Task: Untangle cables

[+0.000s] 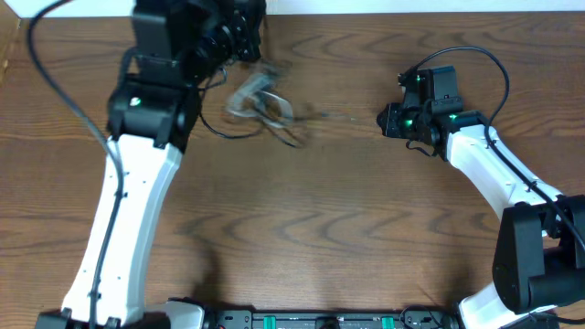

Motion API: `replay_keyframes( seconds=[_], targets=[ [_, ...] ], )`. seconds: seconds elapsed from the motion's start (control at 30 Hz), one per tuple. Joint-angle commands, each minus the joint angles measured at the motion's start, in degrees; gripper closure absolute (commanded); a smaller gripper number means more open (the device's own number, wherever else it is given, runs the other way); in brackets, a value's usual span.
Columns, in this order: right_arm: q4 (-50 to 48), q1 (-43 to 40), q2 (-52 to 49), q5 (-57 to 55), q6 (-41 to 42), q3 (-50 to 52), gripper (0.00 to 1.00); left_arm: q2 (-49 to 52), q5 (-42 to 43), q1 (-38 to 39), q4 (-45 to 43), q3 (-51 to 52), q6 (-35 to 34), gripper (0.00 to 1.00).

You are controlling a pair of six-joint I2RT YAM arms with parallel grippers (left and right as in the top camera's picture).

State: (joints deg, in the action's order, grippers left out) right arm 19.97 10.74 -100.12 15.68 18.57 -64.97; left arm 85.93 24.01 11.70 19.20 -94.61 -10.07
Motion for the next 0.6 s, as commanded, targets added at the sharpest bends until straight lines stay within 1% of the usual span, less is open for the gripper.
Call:
replay_keyframes(
  seconds=[0.0, 0.1, 0.2, 0.27, 0.33, 0.47, 0.5, 0.57],
  targets=[
    [-1.55, -0.15, -0.28, 2.67, -3.72, 0.15, 0.71, -0.98, 9.09, -0.11, -2.49, -1.81, -1.31, 0.92],
    [-6.27, -0.15, -0.26, 11.02, -7.48, 0.13, 0.64, -0.98, 10.56, -0.11, -3.23, -1.81, -3.17, 0.92],
    [-12.44, -0.09, -0.26, 19.61, -10.12, -0.42, 0.54, -0.98, 10.88, -0.11, -3.52, -1.88, -4.13, 0.93],
    [-15.98, 0.31, -0.26, 22.64, -11.34, -1.18, 0.47, -0.98, 11.56, -0.11, -3.50, -2.05, -4.26, 0.92],
    [-18.38, 1.42, -0.26, 22.91, -12.74, -2.49, 0.40, -1.09, 11.69, -0.11, -3.50, -2.10, -5.22, 0.92],
    [-22.23, 4.50, -0.28, 22.27, -14.64, -3.61, 0.32, -1.09, 13.14, -0.11, -3.48, -2.12, -6.21, 0.92],
    [-24.04, 6.16, -0.28, 20.39, -14.82, -3.61, 0.29, -1.09, 14.45, -0.11, -3.54, -2.12, -6.78, 0.92],
    [-25.27, 7.93, -0.31, 17.35, -15.93, -3.61, 0.26, -1.09, 16.68, -0.11, -3.72, -2.12, -6.80, 0.92]
  ],
)
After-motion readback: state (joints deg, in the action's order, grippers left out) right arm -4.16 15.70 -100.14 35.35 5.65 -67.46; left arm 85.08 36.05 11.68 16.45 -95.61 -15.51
